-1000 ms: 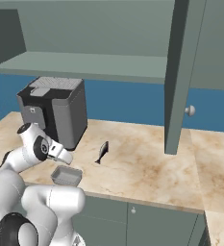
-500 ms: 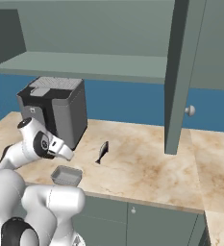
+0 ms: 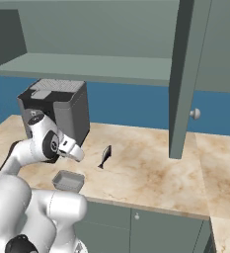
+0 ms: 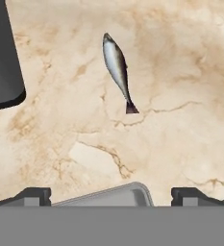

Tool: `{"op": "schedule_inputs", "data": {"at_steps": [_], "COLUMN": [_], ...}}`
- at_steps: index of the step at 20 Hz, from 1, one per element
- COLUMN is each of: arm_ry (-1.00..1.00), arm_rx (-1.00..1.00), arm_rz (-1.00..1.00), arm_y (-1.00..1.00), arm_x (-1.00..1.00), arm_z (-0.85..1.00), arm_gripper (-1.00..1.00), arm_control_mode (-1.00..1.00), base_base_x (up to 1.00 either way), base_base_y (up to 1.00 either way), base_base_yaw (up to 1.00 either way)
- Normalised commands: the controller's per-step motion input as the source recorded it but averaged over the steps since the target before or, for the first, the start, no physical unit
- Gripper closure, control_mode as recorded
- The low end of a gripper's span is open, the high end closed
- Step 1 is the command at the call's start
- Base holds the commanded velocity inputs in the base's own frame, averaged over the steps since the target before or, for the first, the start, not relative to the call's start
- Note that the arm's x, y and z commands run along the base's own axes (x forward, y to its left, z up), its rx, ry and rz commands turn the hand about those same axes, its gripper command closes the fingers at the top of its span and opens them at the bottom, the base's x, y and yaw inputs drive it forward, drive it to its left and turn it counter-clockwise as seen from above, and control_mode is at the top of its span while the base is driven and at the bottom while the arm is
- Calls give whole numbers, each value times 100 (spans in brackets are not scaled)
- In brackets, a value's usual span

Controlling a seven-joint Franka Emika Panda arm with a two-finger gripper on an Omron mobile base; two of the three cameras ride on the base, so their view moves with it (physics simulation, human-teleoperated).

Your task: Retrieve the tupperware from the cabinet, then place the raw meat into the tupperware to avoid contamination.

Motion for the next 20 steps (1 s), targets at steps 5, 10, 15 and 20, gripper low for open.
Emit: {"op": "schedule_inputs", "data": {"at_steps": [5, 10, 15, 20], "arm_ry": [0, 0, 0, 0], "arm_rx": [4, 3, 7, 13], "arm_rz": [5, 7, 10, 8], "arm_y": [-48, -49, -40, -12], "arm_x": [-2, 0, 5, 32], "arm_z": [3, 0, 0, -1], "arm_gripper": [-100, -100, -100, -100], "arm_control_mode": [-100, -100, -100, -100], "base_base_x": [0, 0, 0, 0], "base_base_y": [0, 0, 0, 0], "base_base_yaw": [0, 0, 0, 0]}}
